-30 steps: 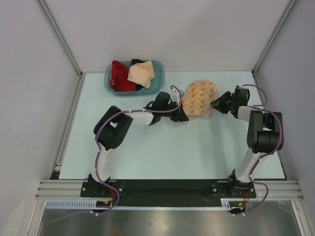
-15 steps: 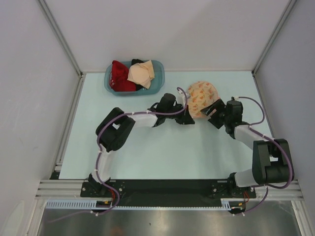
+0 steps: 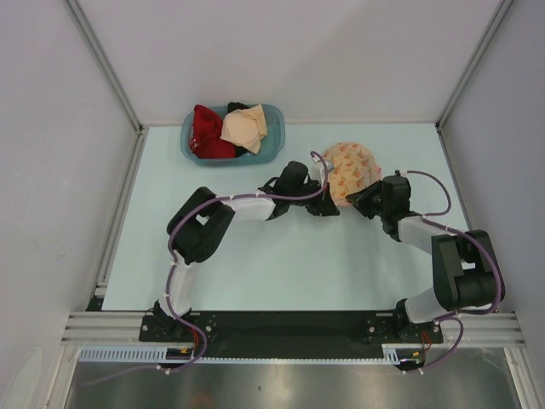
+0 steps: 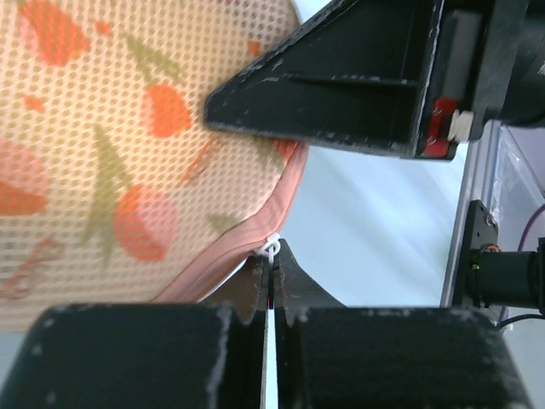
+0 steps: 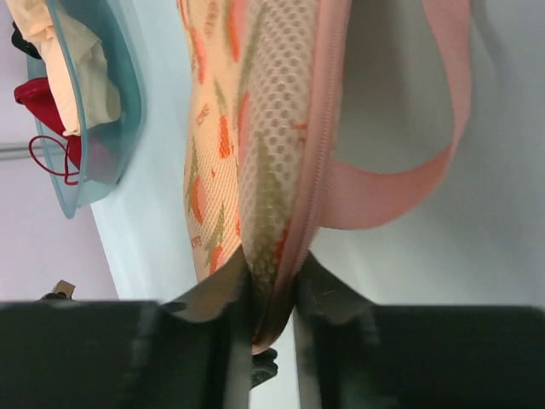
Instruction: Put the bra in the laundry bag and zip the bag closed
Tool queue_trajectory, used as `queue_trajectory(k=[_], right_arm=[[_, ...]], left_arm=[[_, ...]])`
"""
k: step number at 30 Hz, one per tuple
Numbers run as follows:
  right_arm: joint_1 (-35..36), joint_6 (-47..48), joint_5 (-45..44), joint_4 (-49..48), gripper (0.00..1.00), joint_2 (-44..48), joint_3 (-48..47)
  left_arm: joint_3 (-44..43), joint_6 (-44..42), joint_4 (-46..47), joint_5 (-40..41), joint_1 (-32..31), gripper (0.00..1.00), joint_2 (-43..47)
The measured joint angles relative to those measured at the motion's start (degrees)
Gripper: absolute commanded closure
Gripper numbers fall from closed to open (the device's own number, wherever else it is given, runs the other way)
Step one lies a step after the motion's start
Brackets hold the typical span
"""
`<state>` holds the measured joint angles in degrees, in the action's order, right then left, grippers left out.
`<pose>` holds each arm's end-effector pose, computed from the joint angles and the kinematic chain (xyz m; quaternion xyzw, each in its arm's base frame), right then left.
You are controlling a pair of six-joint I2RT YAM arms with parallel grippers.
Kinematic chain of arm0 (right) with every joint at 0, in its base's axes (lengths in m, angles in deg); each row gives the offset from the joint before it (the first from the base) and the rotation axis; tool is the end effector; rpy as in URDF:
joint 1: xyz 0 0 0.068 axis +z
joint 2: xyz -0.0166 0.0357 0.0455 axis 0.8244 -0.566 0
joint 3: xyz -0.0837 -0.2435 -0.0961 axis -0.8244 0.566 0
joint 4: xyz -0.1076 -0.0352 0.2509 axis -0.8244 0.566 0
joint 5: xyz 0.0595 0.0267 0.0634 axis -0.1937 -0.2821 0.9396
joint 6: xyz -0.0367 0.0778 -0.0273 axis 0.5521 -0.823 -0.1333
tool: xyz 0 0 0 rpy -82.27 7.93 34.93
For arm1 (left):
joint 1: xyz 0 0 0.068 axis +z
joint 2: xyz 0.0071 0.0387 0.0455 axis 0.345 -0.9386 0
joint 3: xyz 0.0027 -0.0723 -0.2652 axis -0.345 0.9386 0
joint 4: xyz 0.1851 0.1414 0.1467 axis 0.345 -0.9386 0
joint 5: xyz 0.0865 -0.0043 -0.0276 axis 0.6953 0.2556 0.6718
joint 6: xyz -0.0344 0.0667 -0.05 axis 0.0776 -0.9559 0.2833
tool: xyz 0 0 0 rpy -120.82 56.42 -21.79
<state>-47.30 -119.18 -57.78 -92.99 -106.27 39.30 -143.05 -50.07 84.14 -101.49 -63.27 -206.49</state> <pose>0.3374 0.0619 0.1398 0.3164 0.8158 0.3139 0.3686 0.3450 -0.3843 0.1433 0.2778 0.7821 -0.4863 0.2733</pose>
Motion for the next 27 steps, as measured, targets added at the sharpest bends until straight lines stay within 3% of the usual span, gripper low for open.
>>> queue_trajectory(k=[2,4,12,15,16,19,22,27], right_arm=[[-1.4,0.5,1.2,-0.1,0.96,0.0,0.0],[-3.5,1.6,3.1,0.0,0.99,0.0,0.0],[-11.1,7.1,15.0,-0.5,1.00,-9.3,-5.9],[-12.1,9.5,19.6,0.3,0.73,-15.3,-11.0],[-12.3,10.1,20.8,1.2,0.55,-16.9,-12.7],[-13.2,12.5,20.6,2.8,0.33,-19.5,-16.3],[-15.6,13.7,16.7,3.7,0.21,-18.7,-16.1],[-14.4,12.2,12.3,3.9,0.16,-10.7,-7.7]], left_arm=[[0.0,-0.2,-0.1,0.6,0.1,1.00,0.0],[0.0,0.0,-0.2,1.0,0.5,1.00,0.0],[2.9,2.0,1.9,2.2,4.8,1.00,0.0],[2.9,2.4,2.6,2.5,4.9,1.00,0.0],[2.9,2.5,2.9,2.6,4.9,1.00,0.0],[2.9,3.4,3.3,2.3,5.0,1.00,0.0],[2.9,3.8,3.2,2.0,5.3,1.00,0.0],[2.8,4.3,3.2,1.8,5.0,1.00,0.0]])
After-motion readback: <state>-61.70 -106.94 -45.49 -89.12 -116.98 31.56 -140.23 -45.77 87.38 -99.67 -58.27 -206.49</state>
